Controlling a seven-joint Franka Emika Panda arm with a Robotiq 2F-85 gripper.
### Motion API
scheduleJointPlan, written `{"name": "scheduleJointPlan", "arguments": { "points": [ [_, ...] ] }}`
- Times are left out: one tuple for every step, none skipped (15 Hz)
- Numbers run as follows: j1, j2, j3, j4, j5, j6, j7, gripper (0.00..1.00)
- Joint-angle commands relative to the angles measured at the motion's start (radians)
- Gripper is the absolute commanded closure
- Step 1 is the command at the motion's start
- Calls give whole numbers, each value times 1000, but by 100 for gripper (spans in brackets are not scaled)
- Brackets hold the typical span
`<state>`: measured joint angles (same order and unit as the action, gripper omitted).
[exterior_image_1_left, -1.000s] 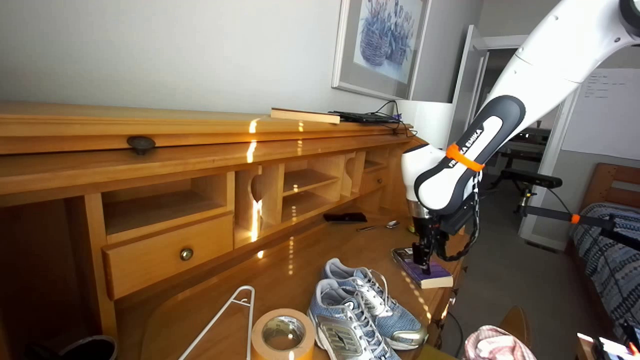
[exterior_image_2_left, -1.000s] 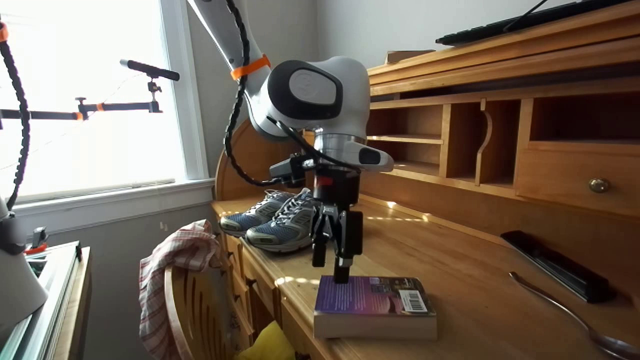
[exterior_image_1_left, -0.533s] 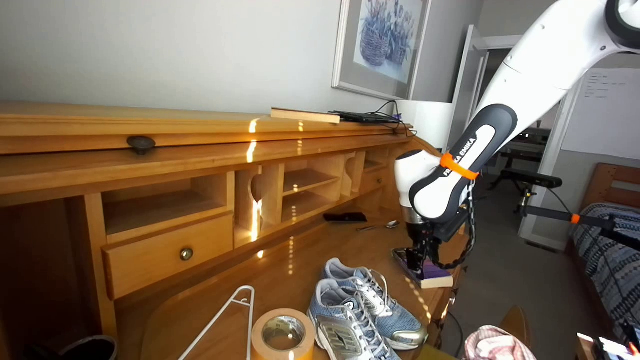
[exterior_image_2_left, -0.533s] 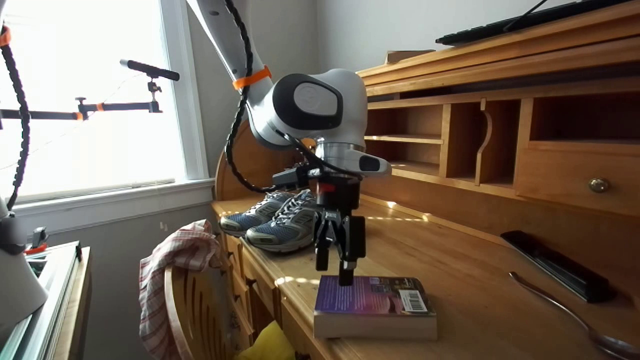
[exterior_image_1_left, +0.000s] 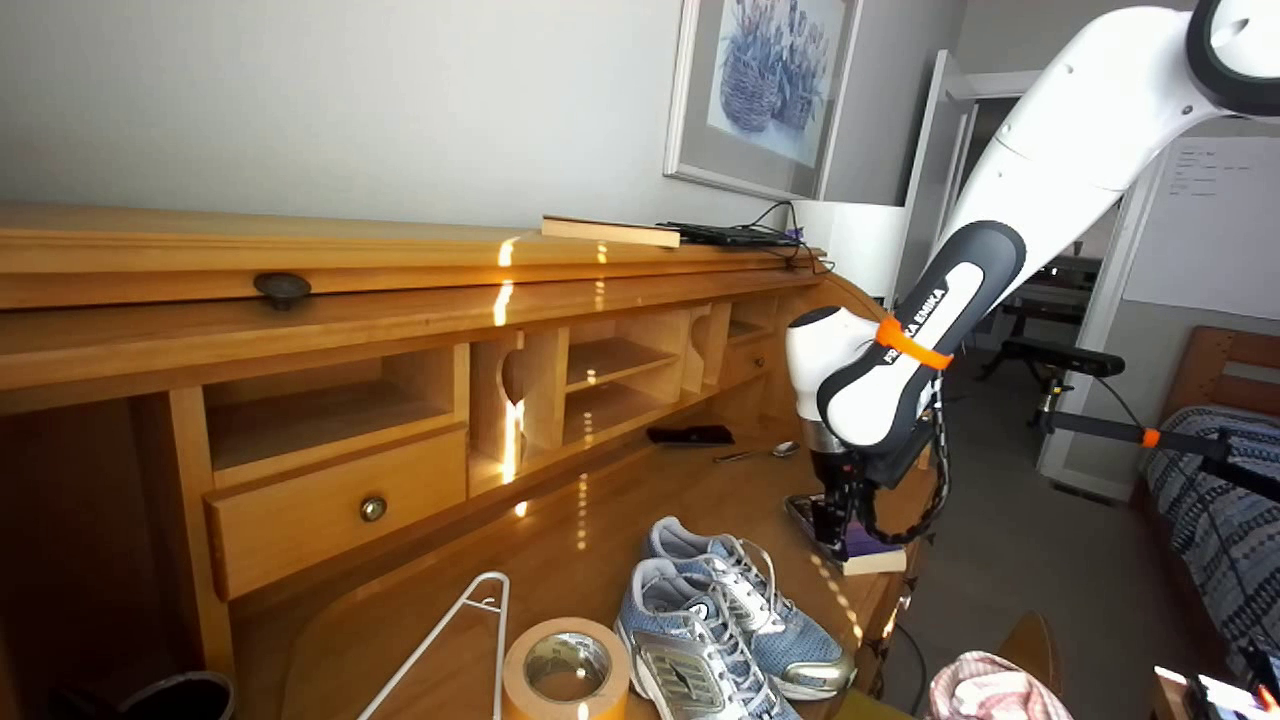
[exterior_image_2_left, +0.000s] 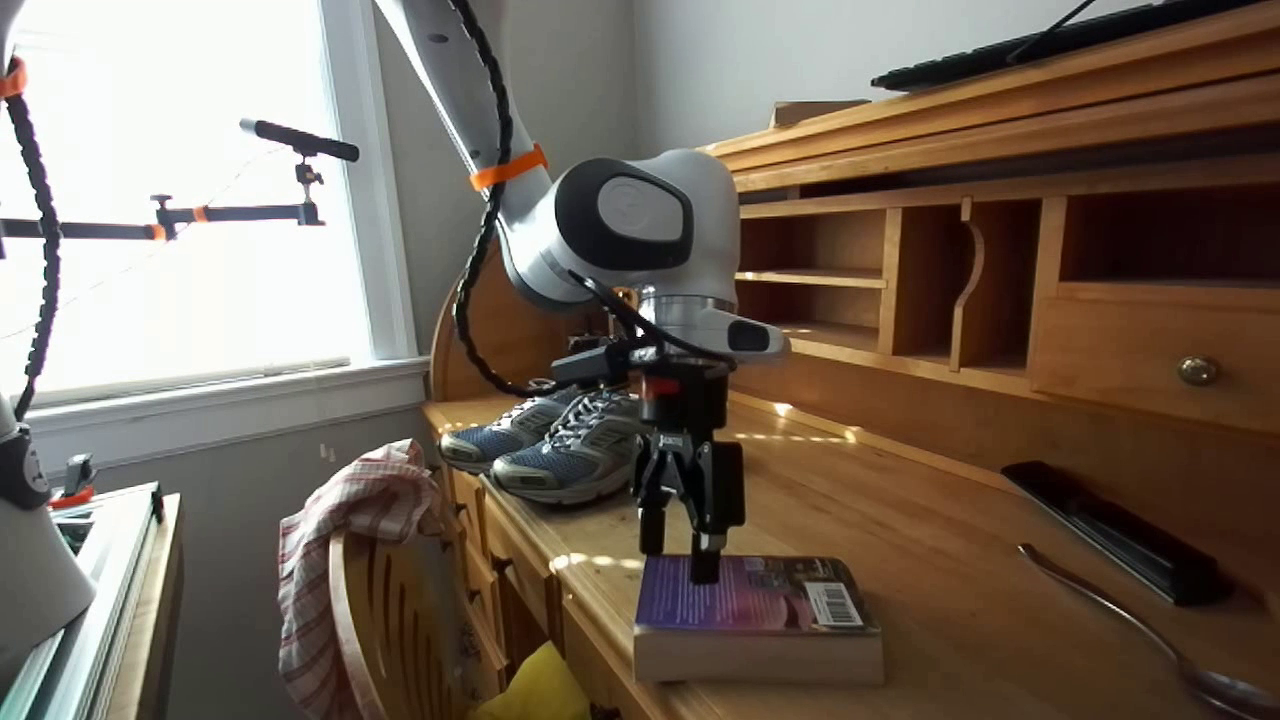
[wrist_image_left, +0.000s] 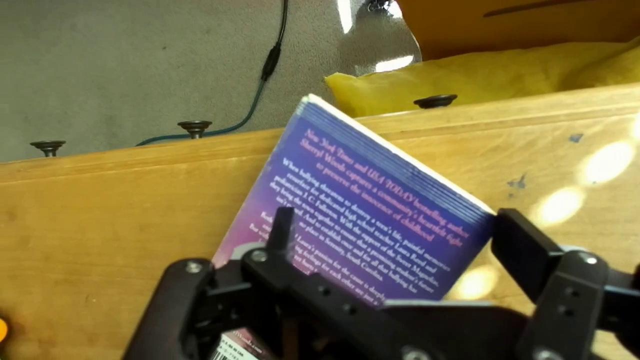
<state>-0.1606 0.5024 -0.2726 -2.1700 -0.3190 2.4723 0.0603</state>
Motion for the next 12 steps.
{"name": "scheduleJointPlan", "arguments": {
  "points": [
    [9, 23, -23, 14, -37, 0, 4, 0],
    [9, 21, -25, 14, -41, -5, 2, 0],
    [8, 19, -27, 12, -43, -9, -1, 0],
    [8, 19, -30, 12, -49, -10, -1, 0],
    [4, 19, -29, 12, -49, -19, -11, 0],
    [4, 20, -33, 12, -51, -23, -12, 0],
    [2, 20, -34, 11, -50, -27, -15, 0],
    [1, 20, -36, 11, -49, -30, -15, 0],
    [0, 18, -39, 9, -48, -34, -15, 0],
    [-1, 17, -41, 8, -47, -38, -13, 0],
    [-3, 15, -42, 6, -43, -44, -14, 0],
    [-6, 13, -42, 4, -39, -53, -15, 0]
  ]
}}
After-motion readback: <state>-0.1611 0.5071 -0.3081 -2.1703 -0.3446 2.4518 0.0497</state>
